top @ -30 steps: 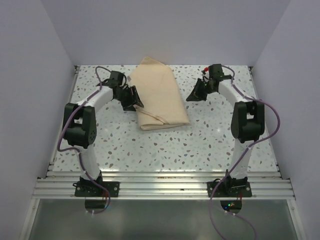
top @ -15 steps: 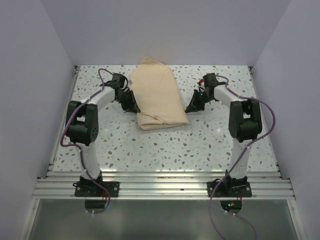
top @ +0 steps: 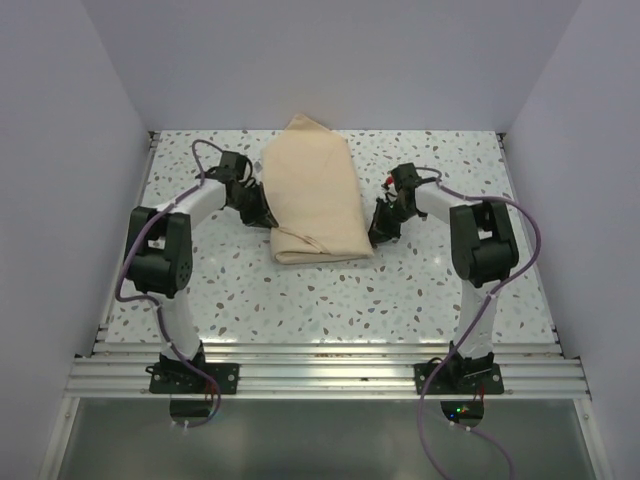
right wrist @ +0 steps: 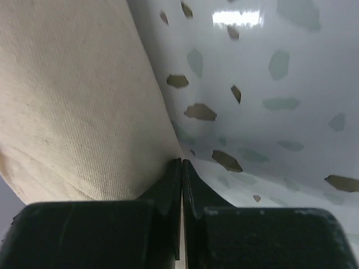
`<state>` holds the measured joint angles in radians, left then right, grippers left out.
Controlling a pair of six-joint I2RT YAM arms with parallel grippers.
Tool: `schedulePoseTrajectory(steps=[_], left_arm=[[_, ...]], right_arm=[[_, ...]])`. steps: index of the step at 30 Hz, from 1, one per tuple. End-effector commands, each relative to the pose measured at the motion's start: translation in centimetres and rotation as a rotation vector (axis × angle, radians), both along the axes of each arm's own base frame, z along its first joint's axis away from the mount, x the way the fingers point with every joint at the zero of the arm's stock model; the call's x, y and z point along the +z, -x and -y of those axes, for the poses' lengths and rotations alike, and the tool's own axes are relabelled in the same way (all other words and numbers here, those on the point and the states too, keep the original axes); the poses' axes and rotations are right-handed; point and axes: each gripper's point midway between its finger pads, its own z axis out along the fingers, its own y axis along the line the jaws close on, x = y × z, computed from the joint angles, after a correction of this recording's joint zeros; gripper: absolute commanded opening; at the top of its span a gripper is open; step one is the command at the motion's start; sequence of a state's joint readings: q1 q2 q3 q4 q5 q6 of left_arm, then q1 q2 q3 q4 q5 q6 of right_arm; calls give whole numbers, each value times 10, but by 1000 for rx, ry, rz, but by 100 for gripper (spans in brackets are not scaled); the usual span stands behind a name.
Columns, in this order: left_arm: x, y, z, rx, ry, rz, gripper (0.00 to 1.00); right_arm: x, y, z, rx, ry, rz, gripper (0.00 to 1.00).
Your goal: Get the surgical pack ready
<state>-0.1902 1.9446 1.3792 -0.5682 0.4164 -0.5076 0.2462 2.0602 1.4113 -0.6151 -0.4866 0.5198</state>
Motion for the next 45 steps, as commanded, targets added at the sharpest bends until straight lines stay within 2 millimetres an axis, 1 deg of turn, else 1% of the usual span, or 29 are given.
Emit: schedulePoseTrajectory(steps=[1, 3, 9, 13, 14, 15, 16, 17, 18, 19, 20, 21, 22, 24, 25, 26, 27, 28, 29, 30, 31, 32, 34, 36, 38, 41, 42, 44, 45], left_arm=[[-25, 37, -15, -29, -81, -95, 0], [-26, 48, -17, -33, -80, -102, 0], [-25, 72, -24, -34, -91, -108, 0], [-18, 79, -30, -36, -102, -93, 0], [-14, 79, -31, -42, -99, -84, 0], [-11, 78, -30, -49, -88, -76, 0], [-7, 76, -31, -53, -79, -63, 4], [2, 69, -30, -56, -79, -30, 22], [9, 64, -31, -55, -78, -7, 30], [23, 52, -28, -59, -69, 42, 36], [30, 46, -27, -65, -67, 66, 43], [37, 40, -26, -66, -67, 88, 47], [50, 26, -24, -68, -63, 132, 51], [62, 14, -24, -64, -64, 169, 53], [70, 3, -23, -60, -60, 195, 54], [73, -3, -20, -56, -45, 212, 54], [76, -8, -20, -49, -33, 226, 54], [78, -18, -13, -50, 14, 255, 52], [78, -23, -11, -48, 34, 265, 49], [69, -28, -9, -45, 48, 256, 44], [70, -35, -1, -57, 94, 278, 30], [66, -38, 2, -62, 111, 273, 24], [48, -46, 5, -64, 121, 239, 13], [37, -49, 4, -56, 120, 225, 9], [31, -54, 3, -46, 116, 232, 6], [13, -55, 0, -29, 105, 185, 6], [1, -56, -1, -24, 95, 154, 6], [-13, -51, -4, -25, 76, 93, 5], [-23, -51, -4, -26, 73, 72, 4]], right_arm=[[28, 21, -21, 37, -70, 14, 0], [34, 30, -21, 42, -68, 16, 0], [52, 40, -11, 63, -34, 38, 0], [67, 32, -1, 76, 15, 80, 0], [77, 25, -2, 78, 12, 111, 0], [81, 22, -1, 81, 18, 121, 0], [80, 14, 3, 78, 49, 134, 0], [93, -2, 3, 76, 53, 185, 0], [97, -9, 2, 80, 56, 200, 0], [94, -21, 1, 81, 55, 209, 0], [106, -39, -5, 80, 40, 264, 0], [111, -54, -12, 81, 16, 313, 0], [111, -71, -20, 89, -14, 336, 0], [114, -95, -31, 90, -60, 387, 1], [113, -104, -37, 100, -94, 402, 4], [107, -114, -50, 127, -159, 400, 4], [104, -123, -58, 143, -202, 422, 6], [96, -125, -72, 191, -309, 392, 9], [87, -130, -77, 206, -353, 382, 9], [82, -131, -80, 219, -393, 360, 9], [82, -134, -84, 238, -421, 362, 8], [67, -132, -87, 250, -448, 331, 6], [55, -130, -86, 256, -454, 324, 3], [44, -134, -82, 238, -467, 313, 1], [33, -135, -80, 218, -463, 297, 1], [16, -133, -75, 198, -422, 262, 1], [11, -132, -73, 197, -401, 259, 0], [6, -127, -70, 195, -386, 242, 0], [8, -125, -71, 197, -378, 247, 0]])
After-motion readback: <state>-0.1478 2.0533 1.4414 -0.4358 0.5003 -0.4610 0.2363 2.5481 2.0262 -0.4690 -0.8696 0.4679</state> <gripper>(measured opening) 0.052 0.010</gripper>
